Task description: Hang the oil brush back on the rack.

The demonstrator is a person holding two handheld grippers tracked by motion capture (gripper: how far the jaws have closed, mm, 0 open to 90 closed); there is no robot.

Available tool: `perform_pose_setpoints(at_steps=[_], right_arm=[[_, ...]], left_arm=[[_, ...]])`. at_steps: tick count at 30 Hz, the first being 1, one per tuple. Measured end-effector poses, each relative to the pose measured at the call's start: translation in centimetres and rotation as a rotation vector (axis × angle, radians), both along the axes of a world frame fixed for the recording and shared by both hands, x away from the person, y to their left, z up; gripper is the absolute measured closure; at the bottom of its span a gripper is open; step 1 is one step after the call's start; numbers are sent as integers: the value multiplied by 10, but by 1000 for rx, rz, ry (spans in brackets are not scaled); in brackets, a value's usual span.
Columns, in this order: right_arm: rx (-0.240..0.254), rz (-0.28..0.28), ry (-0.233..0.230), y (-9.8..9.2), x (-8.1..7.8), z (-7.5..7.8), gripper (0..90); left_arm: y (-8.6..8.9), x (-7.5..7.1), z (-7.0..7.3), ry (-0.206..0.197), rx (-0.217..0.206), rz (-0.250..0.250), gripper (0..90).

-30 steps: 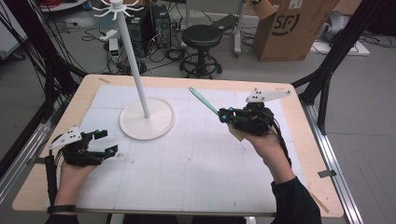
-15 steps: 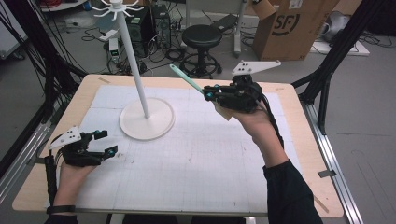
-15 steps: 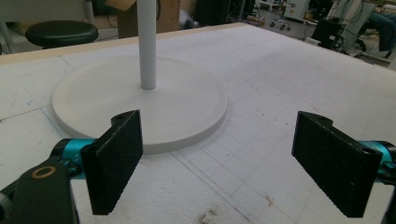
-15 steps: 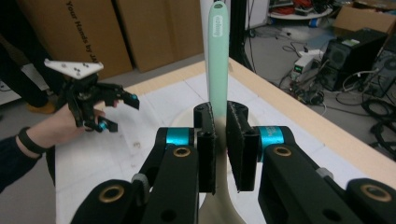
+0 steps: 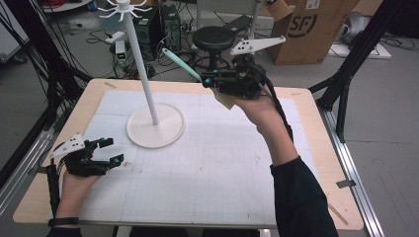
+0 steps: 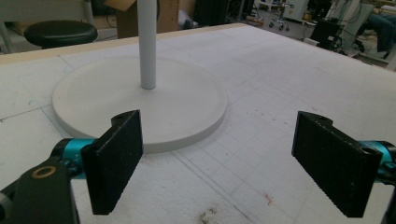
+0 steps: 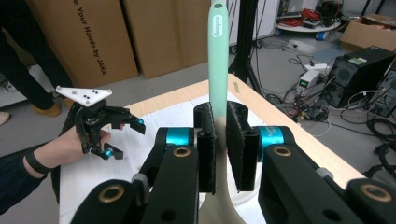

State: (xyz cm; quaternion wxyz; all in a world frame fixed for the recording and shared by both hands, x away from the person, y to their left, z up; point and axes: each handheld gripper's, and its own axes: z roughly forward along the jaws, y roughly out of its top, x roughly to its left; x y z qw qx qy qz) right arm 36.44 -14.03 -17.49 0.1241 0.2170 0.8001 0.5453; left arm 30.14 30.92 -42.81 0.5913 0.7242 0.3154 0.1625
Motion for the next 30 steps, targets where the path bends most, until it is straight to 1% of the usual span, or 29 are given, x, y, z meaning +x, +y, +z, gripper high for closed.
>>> perform_pose_setpoints(at_steps=[1,2,14,16,24,25,30], right_arm=[[-9,8,5,3,1,5,834],[-9,8,5,3,1,5,834],[-24,13,-28,19,9,38,834],[-27,17,-32,22,10,42,834],[-29,15,-50,28,11,58,834],[-28,16,-56,28,11,59,834],[-27,18,-60,31,11,63,833]], left_arm=[[1,0,0,-1,5,0,171],[1,0,0,-1,3,1,171],[2,-1,0,5,4,-4,171],[2,-1,0,6,10,-4,172],[2,-2,0,12,14,-10,172],[2,-2,-1,11,17,-11,171],[4,-3,-2,10,10,-6,172]])
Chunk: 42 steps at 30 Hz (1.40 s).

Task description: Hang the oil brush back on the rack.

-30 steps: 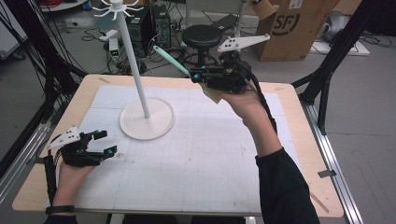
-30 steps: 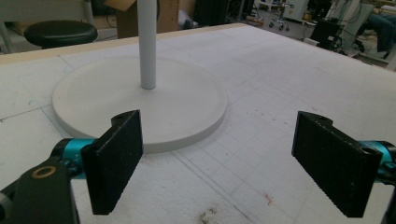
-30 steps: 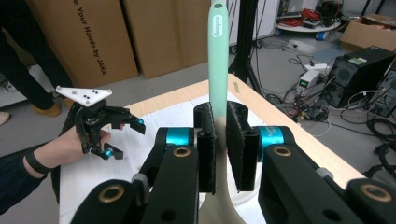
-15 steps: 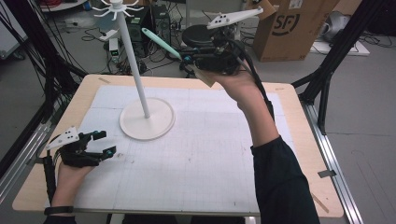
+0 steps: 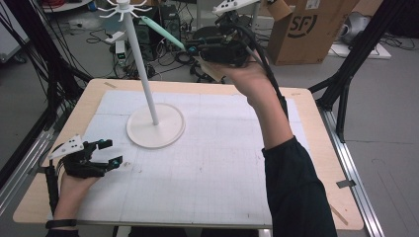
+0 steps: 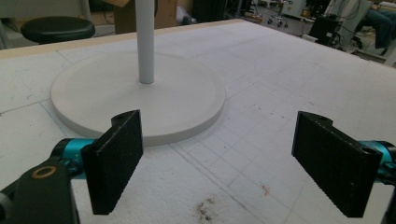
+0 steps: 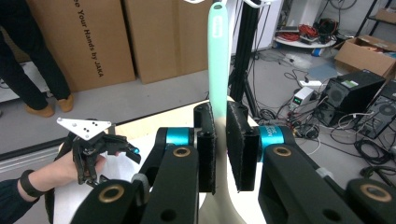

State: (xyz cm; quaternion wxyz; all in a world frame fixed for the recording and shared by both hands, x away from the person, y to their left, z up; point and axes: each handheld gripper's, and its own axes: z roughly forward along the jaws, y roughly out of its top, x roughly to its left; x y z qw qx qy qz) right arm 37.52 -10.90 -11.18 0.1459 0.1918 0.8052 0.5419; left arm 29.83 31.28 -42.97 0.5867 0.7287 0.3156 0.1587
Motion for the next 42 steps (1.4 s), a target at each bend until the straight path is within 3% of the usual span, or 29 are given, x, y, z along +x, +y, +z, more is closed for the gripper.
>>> perform_pose_setpoints(at_steps=[14,42], right_arm=[[-2,-4,2,7,4,1,833],[-34,-14,14,21,12,-12,832]], left_arm=[[2,-2,-1,4,2,2,172],[3,-2,-2,9,5,1,171]])
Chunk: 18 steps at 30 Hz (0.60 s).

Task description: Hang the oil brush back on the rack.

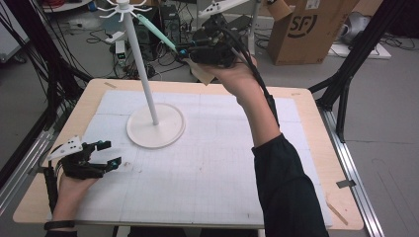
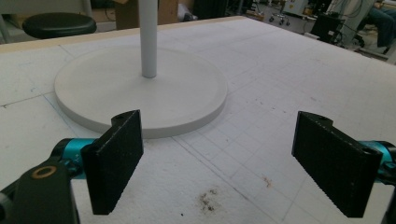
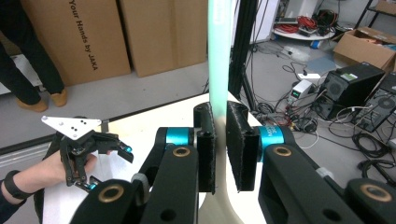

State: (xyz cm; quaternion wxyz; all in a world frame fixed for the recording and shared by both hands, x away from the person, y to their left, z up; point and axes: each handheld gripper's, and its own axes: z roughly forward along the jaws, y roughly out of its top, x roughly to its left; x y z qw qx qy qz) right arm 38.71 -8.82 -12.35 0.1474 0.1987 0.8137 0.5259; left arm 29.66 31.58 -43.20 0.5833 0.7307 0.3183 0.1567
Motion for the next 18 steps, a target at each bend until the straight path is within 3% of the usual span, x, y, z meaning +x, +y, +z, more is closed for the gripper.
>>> perform_pose_setpoints(at_steps=[13,15,18], right_arm=[[-33,-6,11,15,8,-11,805],[-38,-4,13,15,8,-15,693],[-46,9,22,9,7,-22,637]], left_arm=[[1,-1,-1,0,2,2,171],[1,-1,-1,3,3,1,171],[1,-1,-1,1,6,4,170]])
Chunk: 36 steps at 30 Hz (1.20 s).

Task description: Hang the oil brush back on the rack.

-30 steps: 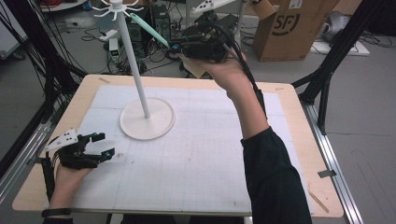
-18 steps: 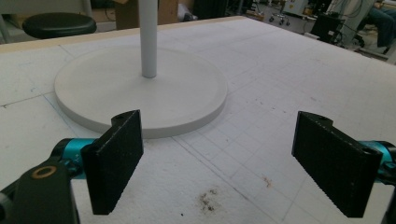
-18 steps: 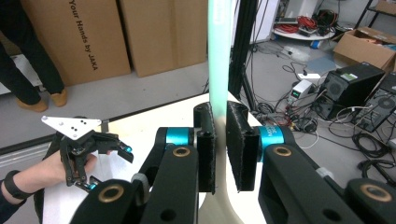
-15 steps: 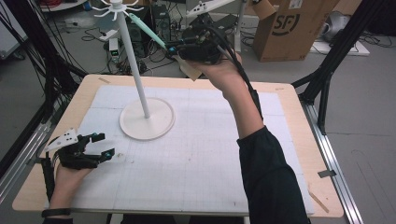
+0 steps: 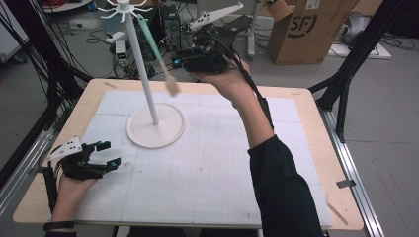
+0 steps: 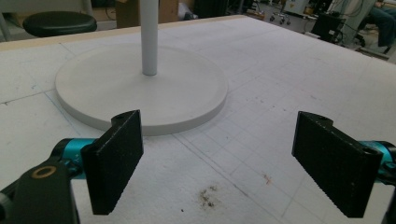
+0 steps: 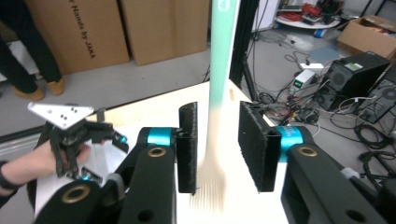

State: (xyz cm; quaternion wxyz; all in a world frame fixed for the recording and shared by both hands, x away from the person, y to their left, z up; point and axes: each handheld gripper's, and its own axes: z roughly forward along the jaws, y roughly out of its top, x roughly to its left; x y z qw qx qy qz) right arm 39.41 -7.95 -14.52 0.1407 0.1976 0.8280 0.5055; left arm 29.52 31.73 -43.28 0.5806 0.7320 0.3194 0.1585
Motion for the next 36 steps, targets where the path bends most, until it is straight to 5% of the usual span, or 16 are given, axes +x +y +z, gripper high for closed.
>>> perform_pose_setpoints(at_steps=[5,12,24,36], right_arm=[[1,19,17,-26,-5,-22,512],[17,29,53,-80,-19,-75,415],[88,-49,78,-175,-62,-162,307],[141,-123,111,-221,-92,-230,207]], left_arm=[[-1,0,0,2,3,0,171],[-2,1,-1,3,12,4,170],[-2,3,-3,7,22,21,165],[-4,2,-3,10,28,24,163]])
